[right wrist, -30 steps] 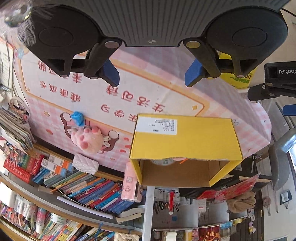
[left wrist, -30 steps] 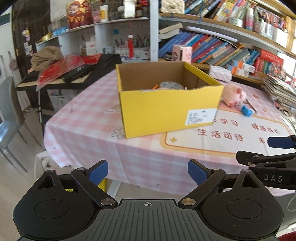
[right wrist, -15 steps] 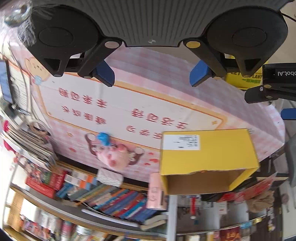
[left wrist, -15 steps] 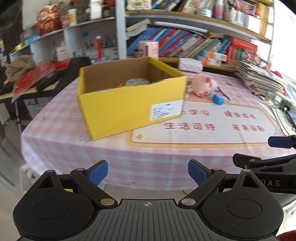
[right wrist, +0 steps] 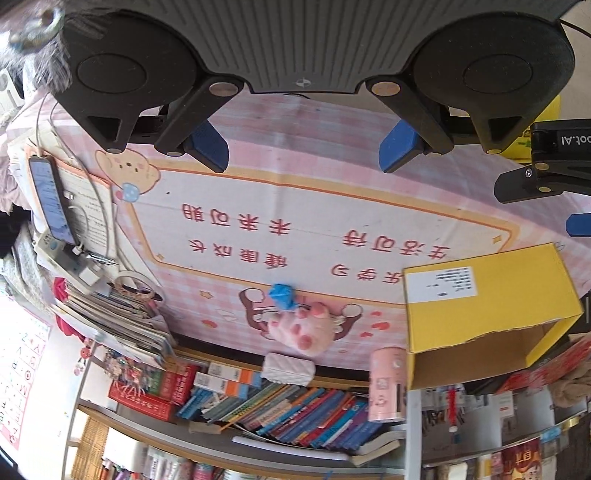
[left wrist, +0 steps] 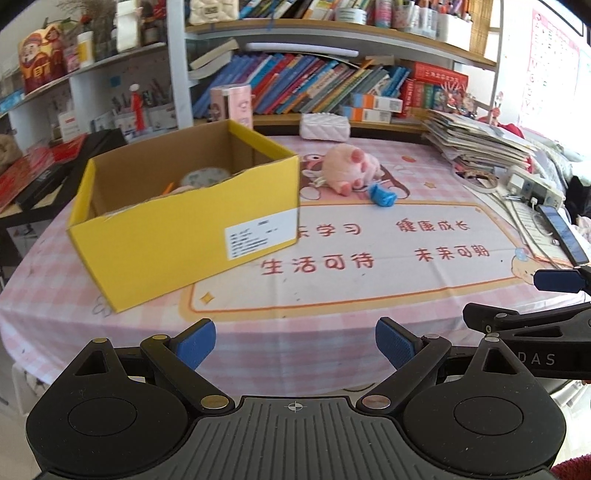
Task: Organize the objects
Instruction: 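Move both grippers toward the pink pig plush and blue bag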
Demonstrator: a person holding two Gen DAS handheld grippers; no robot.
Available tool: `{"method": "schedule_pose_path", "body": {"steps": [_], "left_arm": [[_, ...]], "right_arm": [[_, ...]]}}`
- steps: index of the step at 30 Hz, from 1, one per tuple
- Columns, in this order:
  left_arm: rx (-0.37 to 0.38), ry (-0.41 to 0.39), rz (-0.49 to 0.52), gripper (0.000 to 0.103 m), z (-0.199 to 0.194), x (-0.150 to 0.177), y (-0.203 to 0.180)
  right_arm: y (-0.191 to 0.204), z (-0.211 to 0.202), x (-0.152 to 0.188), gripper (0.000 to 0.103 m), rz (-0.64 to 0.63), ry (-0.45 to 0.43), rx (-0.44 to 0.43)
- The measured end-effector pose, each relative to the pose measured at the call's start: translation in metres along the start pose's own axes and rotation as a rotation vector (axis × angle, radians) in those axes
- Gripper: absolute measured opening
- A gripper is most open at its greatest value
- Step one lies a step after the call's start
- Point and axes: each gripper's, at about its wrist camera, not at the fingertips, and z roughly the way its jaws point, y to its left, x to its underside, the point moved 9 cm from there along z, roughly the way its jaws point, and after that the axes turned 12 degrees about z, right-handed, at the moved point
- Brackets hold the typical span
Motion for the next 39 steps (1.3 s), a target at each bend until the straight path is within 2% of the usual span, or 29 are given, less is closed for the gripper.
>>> {"method": "schedule_pose_path", "body": {"steps": [14,29,35,39], "left_arm": [[-0.001,0.009,-0.006,0.095,0.035,-0.029,-0.011],[-0.036,-0.009,-0.039,0.095,0.086,-0.085,-0.029],[-0.049,-0.002,-0.047,0.095,0.106,-0.103,-0.039],[-0.075,0.008,-0.045,0.094,0.117,-0.112,-0.043]], "right_arm": [[-0.020,0.031,-0.025,0.088,-0.004,0.014,0.002],[-0.046,0.089,-0.089,0.088,-0.048,0.018,-0.069],[-0.058,0.115,-0.111,0.083,-0.060,0.026,-0.108],[-0.065,0.133,-0.123,0.073,-0.062,0.044,-0.139]]}}
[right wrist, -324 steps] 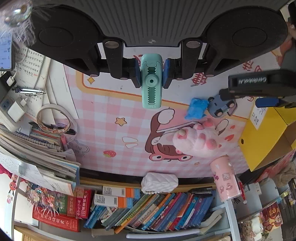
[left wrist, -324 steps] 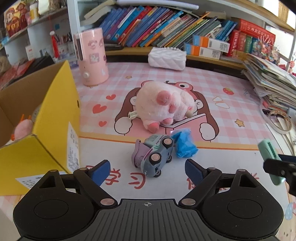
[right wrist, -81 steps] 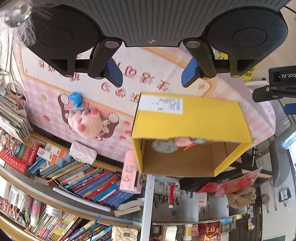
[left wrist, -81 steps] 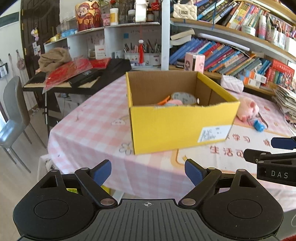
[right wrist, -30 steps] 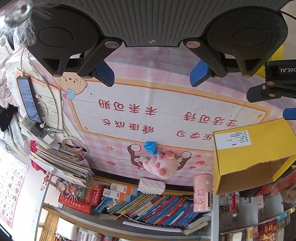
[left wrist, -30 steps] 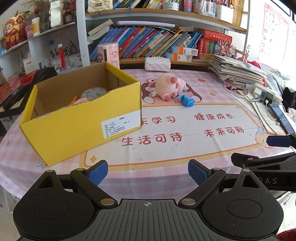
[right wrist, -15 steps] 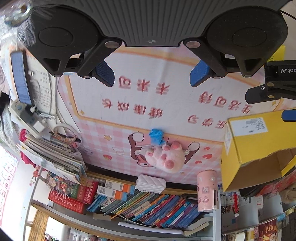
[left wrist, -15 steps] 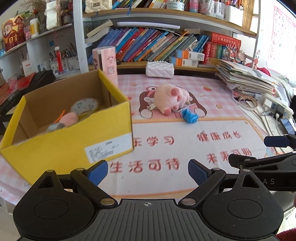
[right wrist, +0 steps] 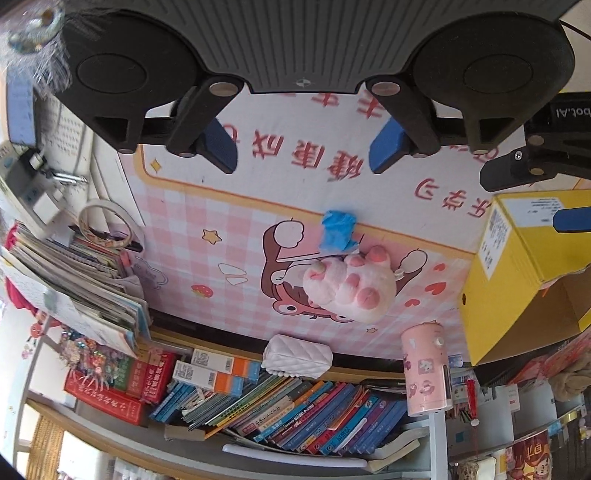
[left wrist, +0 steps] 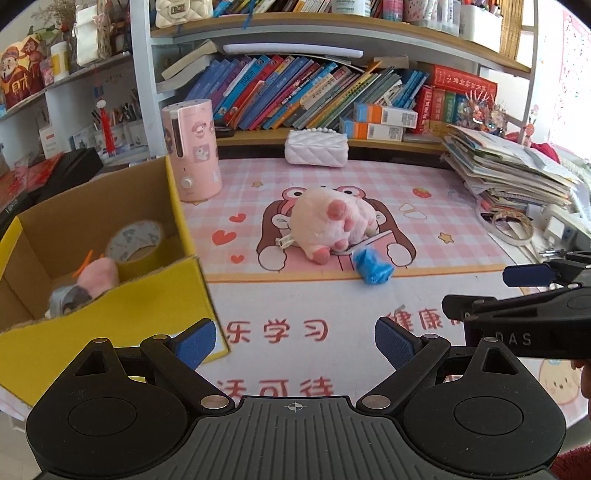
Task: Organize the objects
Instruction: 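Move both grippers toward the pink pig plush and blue bag, then grasp the blue plastic bag with the right gripper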
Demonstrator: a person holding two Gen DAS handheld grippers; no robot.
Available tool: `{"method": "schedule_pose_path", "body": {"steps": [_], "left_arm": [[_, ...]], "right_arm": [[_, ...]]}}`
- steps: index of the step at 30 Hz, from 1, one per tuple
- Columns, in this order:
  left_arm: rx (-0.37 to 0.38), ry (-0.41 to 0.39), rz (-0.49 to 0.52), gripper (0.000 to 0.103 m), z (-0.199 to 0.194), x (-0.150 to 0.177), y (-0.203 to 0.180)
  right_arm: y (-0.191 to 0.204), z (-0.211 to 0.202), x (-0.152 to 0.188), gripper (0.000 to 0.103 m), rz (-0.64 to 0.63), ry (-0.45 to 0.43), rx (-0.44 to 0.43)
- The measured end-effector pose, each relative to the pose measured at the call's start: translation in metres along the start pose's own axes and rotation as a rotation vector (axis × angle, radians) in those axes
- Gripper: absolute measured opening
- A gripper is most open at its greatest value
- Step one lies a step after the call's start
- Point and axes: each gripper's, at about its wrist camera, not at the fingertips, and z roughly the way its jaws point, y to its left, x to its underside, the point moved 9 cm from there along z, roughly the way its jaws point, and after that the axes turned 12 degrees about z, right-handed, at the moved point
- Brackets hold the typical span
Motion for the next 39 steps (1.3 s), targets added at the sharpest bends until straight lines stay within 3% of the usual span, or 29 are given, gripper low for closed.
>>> {"method": "schedule_pose_path", "body": {"steps": [9,19,23,27,30,35,39], "left_arm": [[-0.025,0.037,0.014,0.094,0.022,-0.012,-0.017],[-0.067,0.078,0.035,0.094,0.040,-0.017,-0.024],[-0.075,0.093,0.046,0.094,0.045,-0.018,-0.027],[-0.081,0.101,0.050,0.094,0.048,-0.018,-0.027],[-0.082,0.105,0.046,0.094,0.051,-0.020,-0.027],[-0.075,0.092,0.053,0.094,0.057,-0.028,-0.028],[-0.058,0.074,0.044,0.094,0.069,-0.041,-0.029]], "right_arm": [[-0.010,0.035,-0.030,0.063,-0.011,0.019,-0.097],[0.012,0.091,-0.045,0.055,-0.009,0.152,-0.225],[0.023,0.113,-0.043,0.054,-0.037,0.199,-0.249],[0.028,0.129,-0.040,0.046,-0.063,0.233,-0.249],[0.030,0.132,-0.043,0.030,-0.095,0.219,-0.261],[0.017,0.114,-0.060,0.028,-0.067,0.151,-0.282],[-0.024,0.092,-0.078,0.028,0.033,0.084,-0.222]]}}
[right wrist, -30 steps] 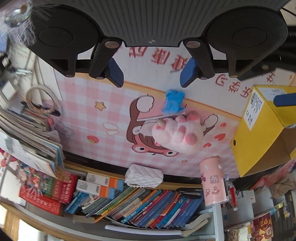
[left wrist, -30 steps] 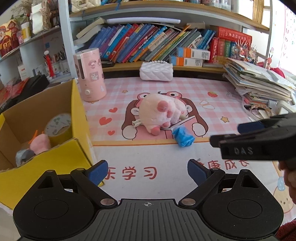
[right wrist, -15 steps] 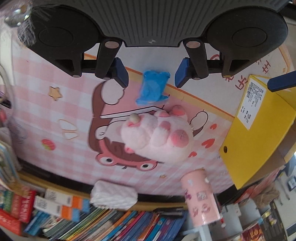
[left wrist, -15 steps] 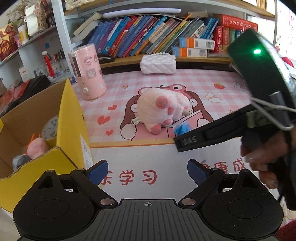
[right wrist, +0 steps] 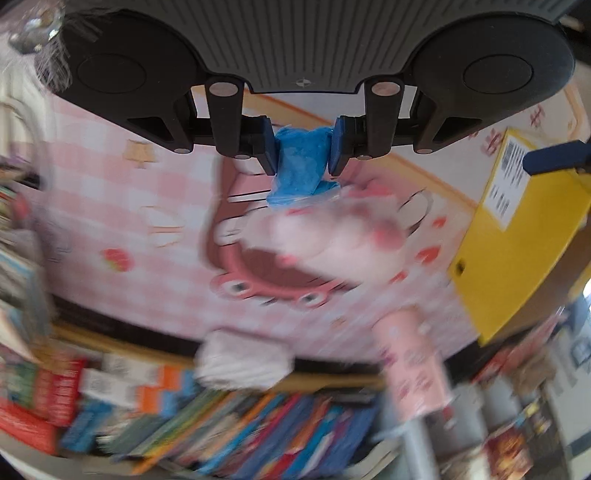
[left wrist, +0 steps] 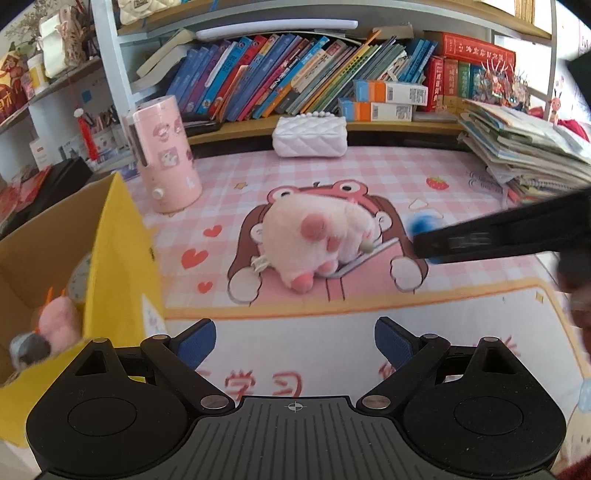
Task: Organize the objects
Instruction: 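Grasp the blue plastic bag with the right gripper, then grasp the pink pig plush with the left gripper while the right holds the blue bag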
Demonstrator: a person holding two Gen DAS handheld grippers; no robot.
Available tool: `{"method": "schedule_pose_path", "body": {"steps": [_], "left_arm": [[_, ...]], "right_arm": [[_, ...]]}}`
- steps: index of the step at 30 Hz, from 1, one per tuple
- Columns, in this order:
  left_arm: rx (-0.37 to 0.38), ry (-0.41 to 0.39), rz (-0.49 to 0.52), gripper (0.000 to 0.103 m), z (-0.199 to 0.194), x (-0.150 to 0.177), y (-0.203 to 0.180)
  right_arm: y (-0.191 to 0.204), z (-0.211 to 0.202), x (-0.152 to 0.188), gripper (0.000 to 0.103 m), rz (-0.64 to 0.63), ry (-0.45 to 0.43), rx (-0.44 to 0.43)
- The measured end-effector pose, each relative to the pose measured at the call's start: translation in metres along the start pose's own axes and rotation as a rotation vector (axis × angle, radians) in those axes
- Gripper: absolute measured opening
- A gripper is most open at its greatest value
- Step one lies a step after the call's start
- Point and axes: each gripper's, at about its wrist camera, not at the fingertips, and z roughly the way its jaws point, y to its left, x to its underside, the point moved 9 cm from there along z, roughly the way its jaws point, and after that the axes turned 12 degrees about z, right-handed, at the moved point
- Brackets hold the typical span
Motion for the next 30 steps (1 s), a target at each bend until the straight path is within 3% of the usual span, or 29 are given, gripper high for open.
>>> {"method": "schedule_pose_path", "body": {"steps": [6,10,19,27,29,30], "left_arm": [[0.019,-0.016,-0.062,0.095,0.035,-0.025,0.004],[0.011,-0.025,-0.107,0.100,0.061,-0.039,0.010],[0.069,0.006,-0.169,0.099,0.112,-0.049,0.006],[0.076,-0.002,-0.124,0.075,0.109,-0.050,0.001],[0.068,-0.012,-0.123,0.056,0.099,-0.049,0.005],[0.076,-0.020,-0.129,0.056,0.092,-0.050,0.008]], "right_arm": [[-0.042,-0.029,0.001,0.028,0.092,-0.049,0.085],[-0.050,-0.036,0.010,0.028,0.124,-0.040,0.095],[-0.052,-0.043,0.025,0.027,0.125,-0.006,0.100],[-0.056,-0.046,0.028,0.027,0.138,-0.008,0.121],[-0.055,-0.046,0.028,0.027,0.137,-0.009,0.122],[-0.054,-0.047,0.028,0.027,0.134,-0.011,0.122]]}}
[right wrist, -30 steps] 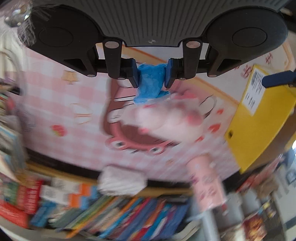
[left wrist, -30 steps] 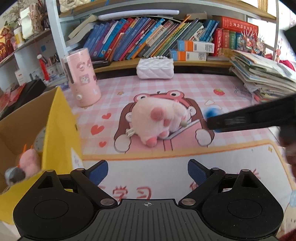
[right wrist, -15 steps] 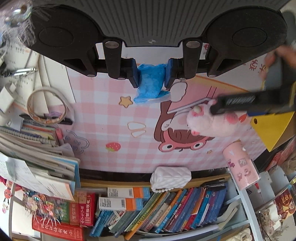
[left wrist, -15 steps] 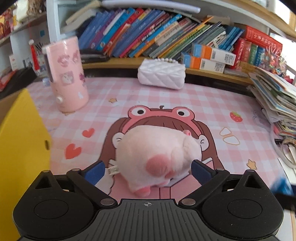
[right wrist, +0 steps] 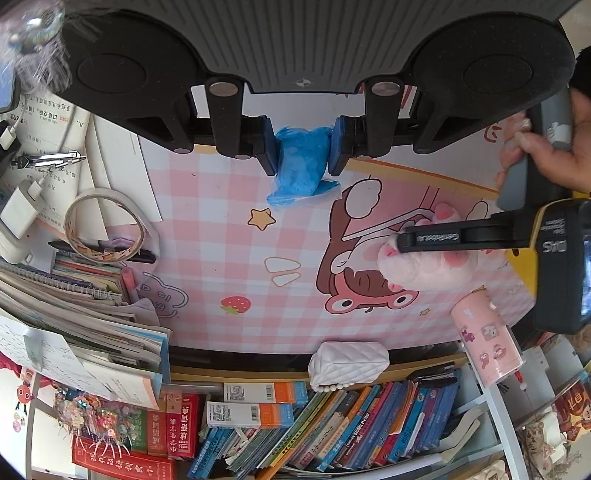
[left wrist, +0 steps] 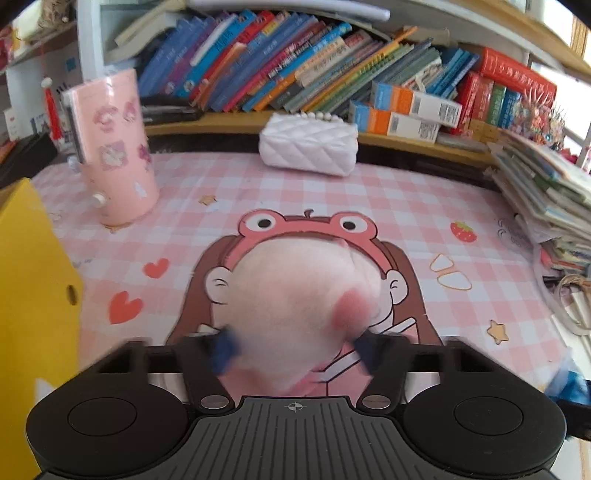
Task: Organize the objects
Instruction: 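Grasp the pink pig plush with the left gripper while the right holds the blue bag, then carry the pig plush and blue bag with both grippers to the yellow box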
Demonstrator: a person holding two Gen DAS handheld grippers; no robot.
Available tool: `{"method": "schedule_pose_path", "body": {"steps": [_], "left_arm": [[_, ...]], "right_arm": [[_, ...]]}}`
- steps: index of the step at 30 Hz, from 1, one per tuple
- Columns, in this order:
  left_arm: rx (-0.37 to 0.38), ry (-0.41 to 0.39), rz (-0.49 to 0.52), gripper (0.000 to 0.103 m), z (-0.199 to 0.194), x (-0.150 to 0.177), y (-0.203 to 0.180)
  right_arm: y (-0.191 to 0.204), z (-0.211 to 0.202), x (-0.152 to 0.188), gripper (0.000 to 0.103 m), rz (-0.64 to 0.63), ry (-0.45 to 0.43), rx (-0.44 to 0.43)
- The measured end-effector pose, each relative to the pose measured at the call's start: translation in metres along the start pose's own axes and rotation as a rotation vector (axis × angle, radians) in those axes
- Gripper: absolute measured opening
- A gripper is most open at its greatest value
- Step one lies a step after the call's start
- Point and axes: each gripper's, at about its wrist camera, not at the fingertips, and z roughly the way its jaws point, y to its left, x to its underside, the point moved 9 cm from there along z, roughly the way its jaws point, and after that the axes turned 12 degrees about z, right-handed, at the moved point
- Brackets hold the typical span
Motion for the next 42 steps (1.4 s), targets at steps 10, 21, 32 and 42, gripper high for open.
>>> {"method": "schedule_pose_path", "body": {"steps": [10,21,32,42], "left_arm": [[0.023,-0.074,-0.013,0.054,-0.072,0.016,0.004],[0.068,-0.103,-0.065,0.055,-0.134,0.049,0.003],[0.071,-0.148,-0.082,0.055,-0.182,0.080,0.033],[0.030,-0.142,-0.122,0.055,-0.222,0.119,0.087]], "right_arm": [[0.028,-0.005,0.014,0.027,-0.068,0.002,-0.033],[0.048,-0.020,0.037,0.027,-0.104,0.003,-0.031],[0.101,-0.041,0.066,0.027,-0.176,-0.014,-0.052],[0.171,-0.060,0.106,0.027,-0.228,-0.001,-0.099]]}}
